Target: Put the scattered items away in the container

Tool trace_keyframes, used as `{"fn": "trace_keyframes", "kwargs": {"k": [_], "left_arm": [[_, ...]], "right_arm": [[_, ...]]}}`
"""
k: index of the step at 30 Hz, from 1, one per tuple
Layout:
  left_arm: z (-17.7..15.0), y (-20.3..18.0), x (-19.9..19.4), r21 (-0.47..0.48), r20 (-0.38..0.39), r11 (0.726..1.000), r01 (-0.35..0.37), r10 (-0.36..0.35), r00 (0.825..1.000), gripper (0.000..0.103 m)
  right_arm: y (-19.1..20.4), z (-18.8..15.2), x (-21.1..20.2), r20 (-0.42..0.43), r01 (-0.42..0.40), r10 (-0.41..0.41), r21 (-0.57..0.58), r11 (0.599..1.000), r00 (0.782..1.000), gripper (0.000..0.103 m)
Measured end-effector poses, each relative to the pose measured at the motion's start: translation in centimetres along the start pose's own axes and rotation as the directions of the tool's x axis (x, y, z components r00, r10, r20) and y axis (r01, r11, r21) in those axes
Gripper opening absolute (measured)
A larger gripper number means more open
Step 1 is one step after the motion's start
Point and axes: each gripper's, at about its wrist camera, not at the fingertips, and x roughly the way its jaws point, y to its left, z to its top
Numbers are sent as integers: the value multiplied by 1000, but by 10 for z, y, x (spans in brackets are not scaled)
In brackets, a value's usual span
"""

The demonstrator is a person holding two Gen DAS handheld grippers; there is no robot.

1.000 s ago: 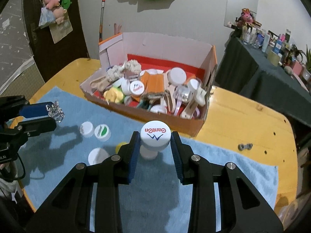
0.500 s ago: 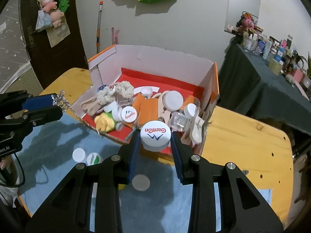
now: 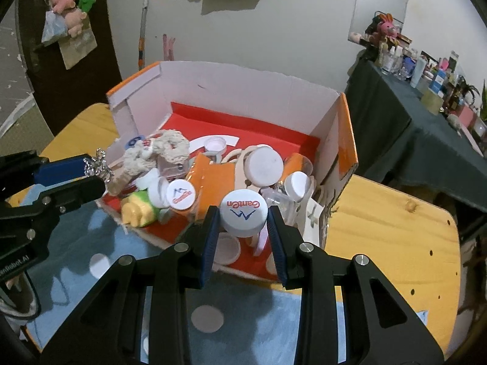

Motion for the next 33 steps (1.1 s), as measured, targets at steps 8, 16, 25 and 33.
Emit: {"fn": "trace_keyframes", "kwargs": {"k": [8,16,25,33], "left_arm": [[0,6,25,-37,-25,999,-7,6,1000,28],[-3,6,35,-38,-42,999,-13,12,999,28],[-6,5,40,-37,-52,999,-16,14,999,28],[-8,5,44,-34,-62,999,-20,18,998,28]], "right_arm": [[-10,4,19,-43,60,-58,40,997,997,31],[-13,3,27,-65,77,-74,43,996,995,31],[-10,1,32,-75,91,-89,32,995,993,31],[-8,0,34,-74,109,-108,12,994,991,31]]}}
